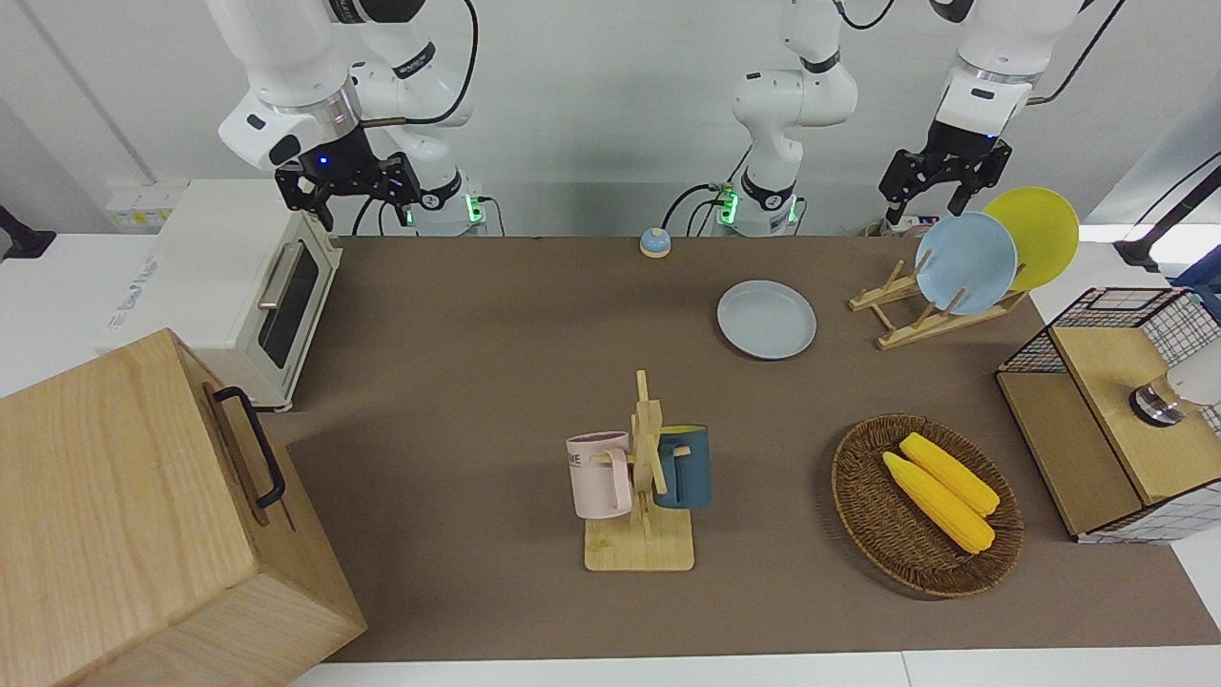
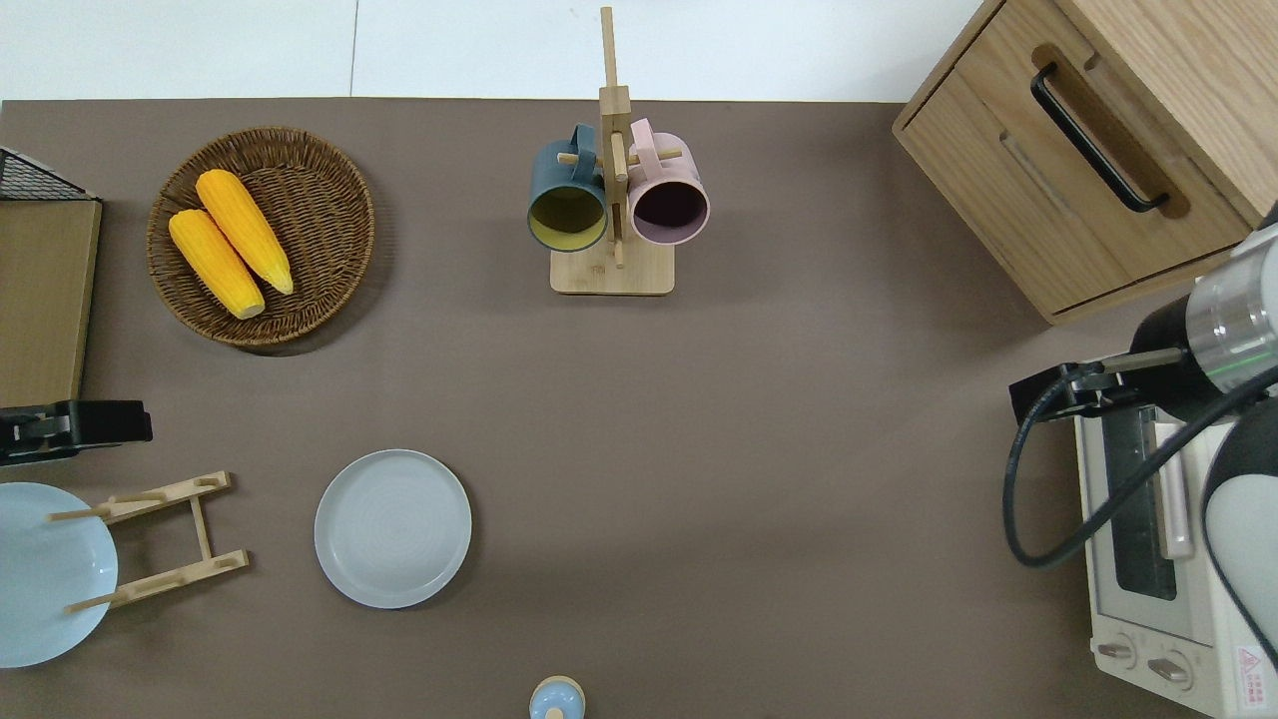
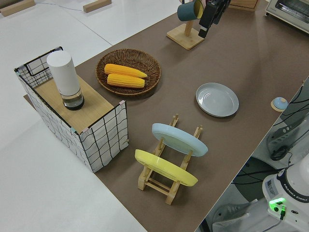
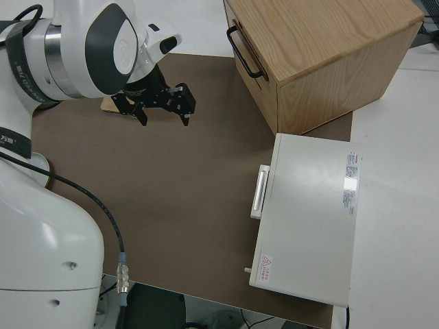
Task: Pick gray plate from table and place it on lower plate rack with left arm
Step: 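Move the left gripper out toward the light gray plate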
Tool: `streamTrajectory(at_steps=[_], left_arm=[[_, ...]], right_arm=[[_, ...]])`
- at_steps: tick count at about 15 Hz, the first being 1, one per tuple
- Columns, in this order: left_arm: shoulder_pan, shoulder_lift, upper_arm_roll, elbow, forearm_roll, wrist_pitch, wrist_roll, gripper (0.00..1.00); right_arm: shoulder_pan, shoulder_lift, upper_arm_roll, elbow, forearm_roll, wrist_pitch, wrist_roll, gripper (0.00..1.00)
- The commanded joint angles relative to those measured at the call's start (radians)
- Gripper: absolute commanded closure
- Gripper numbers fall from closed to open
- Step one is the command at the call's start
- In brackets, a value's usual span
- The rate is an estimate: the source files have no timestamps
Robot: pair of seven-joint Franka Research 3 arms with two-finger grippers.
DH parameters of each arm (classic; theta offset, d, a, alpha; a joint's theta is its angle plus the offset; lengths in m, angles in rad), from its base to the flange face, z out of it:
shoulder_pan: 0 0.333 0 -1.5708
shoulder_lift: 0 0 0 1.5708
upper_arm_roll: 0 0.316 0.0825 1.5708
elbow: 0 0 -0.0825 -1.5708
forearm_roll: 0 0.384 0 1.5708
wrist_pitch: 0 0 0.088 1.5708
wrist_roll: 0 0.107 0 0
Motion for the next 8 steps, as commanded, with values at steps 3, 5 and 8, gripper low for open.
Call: streamTrajectory(at_steps=[3, 5, 8], left_arm=[[-0.020, 0.049, 0.002, 0.032, -0.002, -0.041, -0.057, 0.01], [-0.018, 0.049, 0.002, 0.032, -0.003, -0.041, -0.054, 0.01], [-0.020, 0.057, 0.002, 0.034, -0.003, -0.043, -0.055, 0.01]], right_arm=[[-0.026, -0.002, 0.023, 0.010, -0.007, -0.015, 0.013, 0.017], [-0.026, -0.002, 0.023, 0.010, -0.007, -0.015, 0.013, 0.017], [-0.026, -0.002, 0.023, 0.010, -0.007, -0.015, 0.013, 0.017]])
